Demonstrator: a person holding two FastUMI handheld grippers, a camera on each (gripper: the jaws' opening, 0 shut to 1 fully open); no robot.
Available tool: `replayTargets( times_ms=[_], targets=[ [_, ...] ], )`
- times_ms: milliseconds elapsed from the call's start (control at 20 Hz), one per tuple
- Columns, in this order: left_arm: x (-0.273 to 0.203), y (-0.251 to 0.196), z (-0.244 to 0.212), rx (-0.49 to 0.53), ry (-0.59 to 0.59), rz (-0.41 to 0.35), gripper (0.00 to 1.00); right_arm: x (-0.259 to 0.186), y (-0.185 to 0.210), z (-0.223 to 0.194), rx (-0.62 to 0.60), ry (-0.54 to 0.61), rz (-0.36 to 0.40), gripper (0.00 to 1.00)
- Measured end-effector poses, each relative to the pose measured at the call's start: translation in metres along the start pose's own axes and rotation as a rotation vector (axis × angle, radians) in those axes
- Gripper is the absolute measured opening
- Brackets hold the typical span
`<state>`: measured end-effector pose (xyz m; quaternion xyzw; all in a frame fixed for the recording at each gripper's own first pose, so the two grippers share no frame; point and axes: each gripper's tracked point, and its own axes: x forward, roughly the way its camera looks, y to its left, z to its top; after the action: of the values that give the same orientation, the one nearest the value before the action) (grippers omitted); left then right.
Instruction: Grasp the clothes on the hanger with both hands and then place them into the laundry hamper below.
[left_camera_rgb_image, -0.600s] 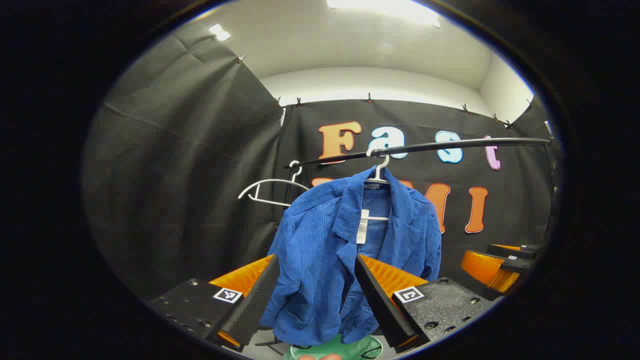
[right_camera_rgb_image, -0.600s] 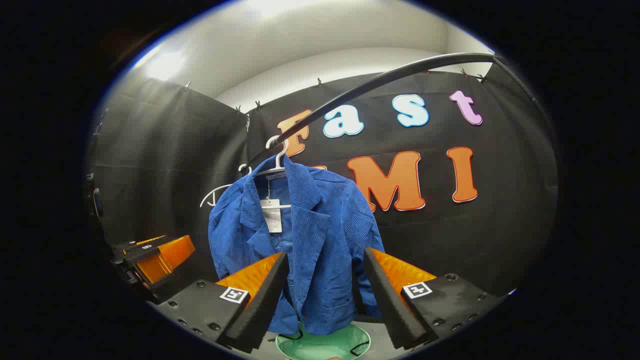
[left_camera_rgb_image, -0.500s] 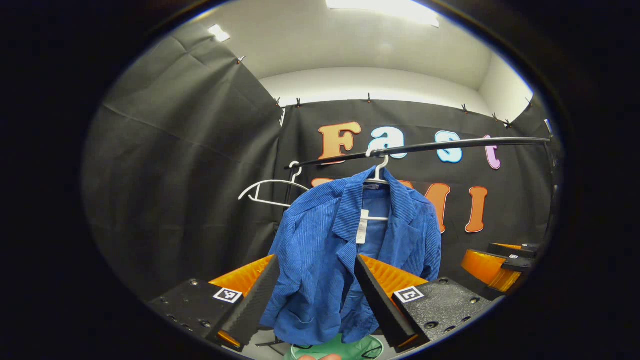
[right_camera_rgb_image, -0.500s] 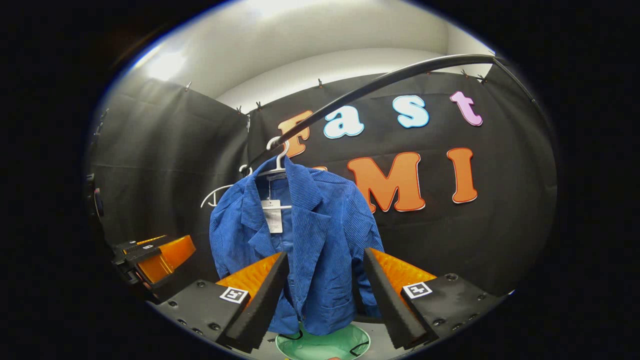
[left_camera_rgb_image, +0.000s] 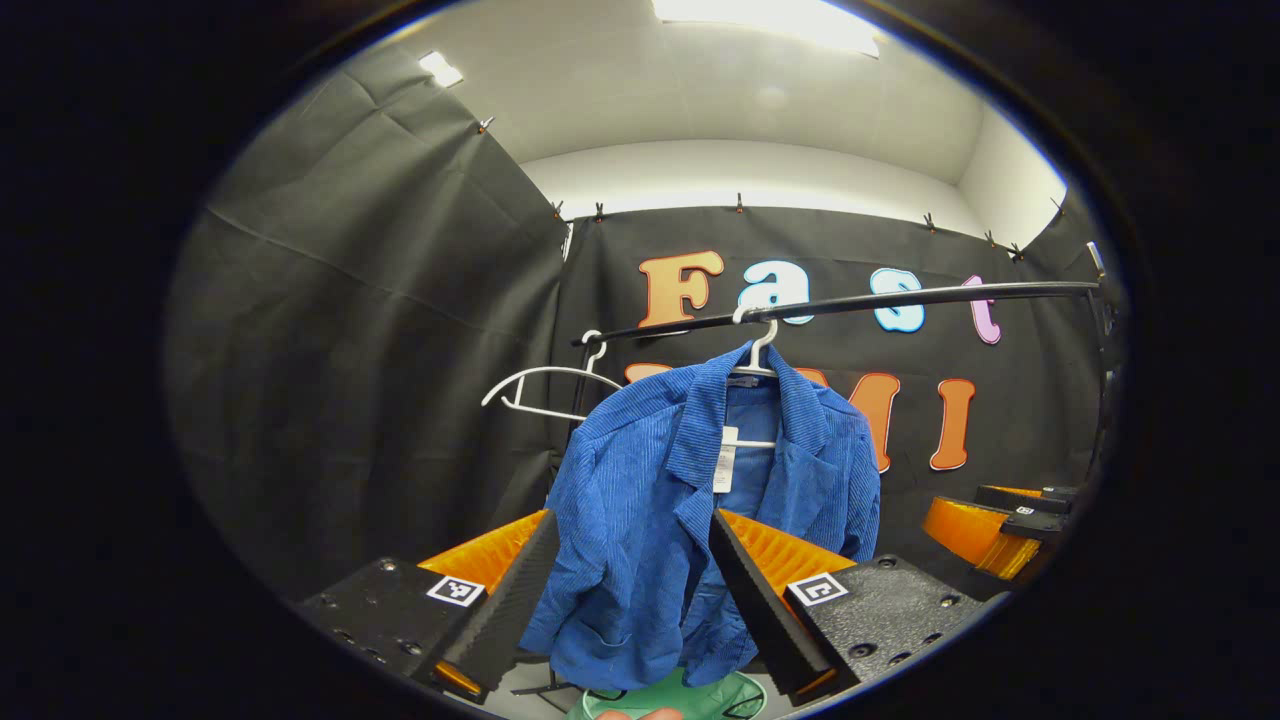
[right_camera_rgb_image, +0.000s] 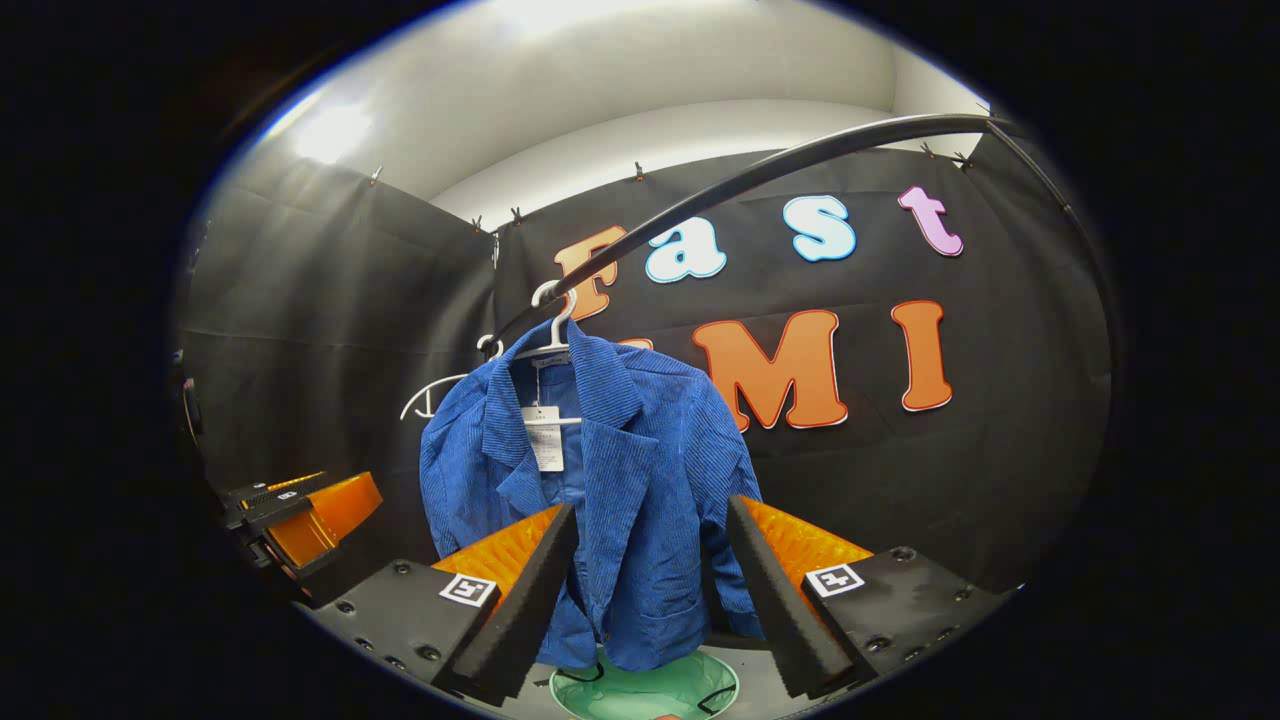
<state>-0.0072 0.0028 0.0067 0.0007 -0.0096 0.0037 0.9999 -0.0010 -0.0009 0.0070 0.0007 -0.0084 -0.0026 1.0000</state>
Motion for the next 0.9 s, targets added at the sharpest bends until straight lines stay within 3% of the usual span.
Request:
replayTargets(
  times_ms=[350, 400, 600, 900],
  targets=[
    [0.002, 0.016, -0.002, -0.013, 0.004, 0.023, 0.92, 0.001, 0.008, -0.003, -0.002, 0.0, -0.005, 0.89],
    [0.003, 0.019, -0.002, -0.013, 0.007, 0.026, 0.95, 0.001, 0.009, -0.003, -0.002, 0.002, -0.007, 0.97],
    [0.009, 0.03, -0.005, -0.028, 0.017, 0.023, 0.95, 0.005, 0.015, -0.007, 0.007, 0.002, -0.025, 0.97],
    [0.016, 0.045, -0.004, -0.077, 0.024, -0.018, 0.93, 0.054, 0.036, -0.047, 0.006, 0.061, -0.042, 0.97]
  ],
)
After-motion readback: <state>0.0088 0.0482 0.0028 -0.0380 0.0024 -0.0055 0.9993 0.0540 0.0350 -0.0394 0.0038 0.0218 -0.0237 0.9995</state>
